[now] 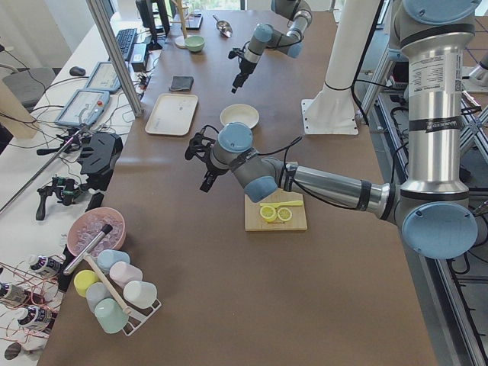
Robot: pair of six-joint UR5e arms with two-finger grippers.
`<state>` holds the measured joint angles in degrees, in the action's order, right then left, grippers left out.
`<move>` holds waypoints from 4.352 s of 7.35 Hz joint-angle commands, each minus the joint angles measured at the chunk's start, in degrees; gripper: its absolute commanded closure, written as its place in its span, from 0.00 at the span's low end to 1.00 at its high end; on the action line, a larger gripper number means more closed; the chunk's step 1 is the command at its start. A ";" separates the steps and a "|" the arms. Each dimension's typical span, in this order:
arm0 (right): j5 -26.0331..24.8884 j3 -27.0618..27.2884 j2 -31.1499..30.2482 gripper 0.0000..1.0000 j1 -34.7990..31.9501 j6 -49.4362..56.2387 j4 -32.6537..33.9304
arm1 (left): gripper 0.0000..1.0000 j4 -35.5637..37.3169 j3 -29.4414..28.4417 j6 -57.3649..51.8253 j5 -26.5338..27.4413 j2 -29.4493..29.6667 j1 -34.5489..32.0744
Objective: Place red cherry on plate
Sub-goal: 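Withdraw the right arm toward the cloth while the left arm reaches toward the cutting board, then grasp the dark red cherries on the cutting board with the left gripper, then carry the cherries over the white plate, lower and open the left gripper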
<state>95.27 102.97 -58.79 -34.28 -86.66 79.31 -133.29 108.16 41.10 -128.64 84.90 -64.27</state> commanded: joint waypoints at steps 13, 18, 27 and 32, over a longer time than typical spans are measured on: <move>20.74 7.07 -20.57 0.00 -24.95 35.68 -0.74 | 0.75 1.02 5.48 28.60 34.60 -8.18 40.10; 20.83 7.07 -20.49 0.00 -25.13 35.68 -0.74 | 1.00 1.02 5.83 28.42 34.60 -7.65 39.93; 31.71 6.80 -27.15 0.00 -36.88 55.06 -0.04 | 1.00 21.41 -4.59 36.24 32.74 34.94 38.61; 33.13 3.82 -34.02 0.00 -49.79 81.23 3.01 | 0.02 21.41 -7.97 36.16 35.92 37.44 38.43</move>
<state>128.30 107.85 -91.86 -79.55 -13.56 80.09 -111.90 100.00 77.34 -92.93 122.22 -25.77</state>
